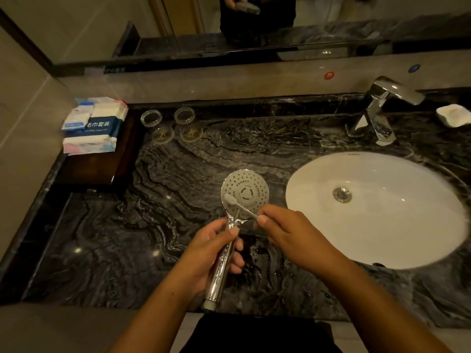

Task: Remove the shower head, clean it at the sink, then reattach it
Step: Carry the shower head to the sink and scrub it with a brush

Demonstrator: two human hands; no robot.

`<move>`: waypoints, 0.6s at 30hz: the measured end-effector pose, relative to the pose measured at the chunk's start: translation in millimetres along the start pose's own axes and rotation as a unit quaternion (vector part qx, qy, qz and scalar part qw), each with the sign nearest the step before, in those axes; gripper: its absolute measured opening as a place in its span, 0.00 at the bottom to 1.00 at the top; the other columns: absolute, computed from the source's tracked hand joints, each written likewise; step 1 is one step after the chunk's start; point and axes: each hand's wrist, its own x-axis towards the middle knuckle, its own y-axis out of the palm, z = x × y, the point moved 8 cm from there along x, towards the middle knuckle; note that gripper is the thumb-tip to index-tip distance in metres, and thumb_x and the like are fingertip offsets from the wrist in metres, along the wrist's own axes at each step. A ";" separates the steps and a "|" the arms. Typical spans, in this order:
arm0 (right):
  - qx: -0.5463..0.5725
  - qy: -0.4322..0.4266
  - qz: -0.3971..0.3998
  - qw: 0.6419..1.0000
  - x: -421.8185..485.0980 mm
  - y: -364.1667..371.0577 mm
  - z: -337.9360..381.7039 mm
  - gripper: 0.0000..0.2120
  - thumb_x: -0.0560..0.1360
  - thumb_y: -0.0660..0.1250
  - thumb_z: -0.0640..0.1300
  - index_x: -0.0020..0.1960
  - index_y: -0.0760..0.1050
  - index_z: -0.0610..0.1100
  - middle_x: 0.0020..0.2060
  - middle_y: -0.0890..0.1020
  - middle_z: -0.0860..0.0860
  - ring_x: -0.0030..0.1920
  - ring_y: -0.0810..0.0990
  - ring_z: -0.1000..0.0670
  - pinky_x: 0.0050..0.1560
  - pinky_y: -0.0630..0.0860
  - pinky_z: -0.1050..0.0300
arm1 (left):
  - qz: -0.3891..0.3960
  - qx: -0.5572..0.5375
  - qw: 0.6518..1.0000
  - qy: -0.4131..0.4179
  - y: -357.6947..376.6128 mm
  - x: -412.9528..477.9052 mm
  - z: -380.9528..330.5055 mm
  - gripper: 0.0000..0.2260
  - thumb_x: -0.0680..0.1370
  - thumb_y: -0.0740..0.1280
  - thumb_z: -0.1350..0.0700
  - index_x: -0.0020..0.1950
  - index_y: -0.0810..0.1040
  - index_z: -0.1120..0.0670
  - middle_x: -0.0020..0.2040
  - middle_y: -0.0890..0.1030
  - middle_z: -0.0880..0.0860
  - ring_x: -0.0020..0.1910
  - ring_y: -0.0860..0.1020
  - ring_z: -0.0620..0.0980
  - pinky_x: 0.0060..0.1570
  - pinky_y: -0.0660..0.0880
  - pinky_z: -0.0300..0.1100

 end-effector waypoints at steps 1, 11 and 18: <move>-0.006 0.007 -0.003 1.000 1.6 0.4 -1.2 0.11 0.83 0.59 0.50 0.46 0.77 0.52 0.35 0.81 0.52 0.38 0.80 0.54 0.42 0.77 0.51 | 0.003 0.007 1.000 0.004 0.3 -0.6 -1.2 0.05 0.80 0.65 0.58 0.54 0.77 0.56 0.36 0.78 0.59 0.26 0.77 0.53 0.24 0.76 0.41; 0.029 0.038 -0.035 0.998 18.9 -10.6 -6.9 0.13 0.83 0.60 0.48 0.44 0.80 0.52 0.33 0.79 0.54 0.36 0.79 0.54 0.36 0.73 0.60 | -0.001 0.047 0.998 0.036 -1.0 0.9 -10.5 0.10 0.81 0.63 0.57 0.58 0.76 0.62 0.36 0.78 0.59 0.24 0.74 0.50 0.21 0.73 0.39; 0.061 0.056 -0.135 0.987 27.7 -40.1 -14.0 0.14 0.83 0.60 0.46 0.42 0.80 0.49 0.29 0.78 0.53 0.30 0.76 0.60 0.32 0.71 0.65 | -0.007 0.093 0.995 0.045 -0.7 2.2 -12.5 0.11 0.82 0.63 0.56 0.56 0.76 0.64 0.38 0.77 0.59 0.23 0.72 0.50 0.21 0.70 0.38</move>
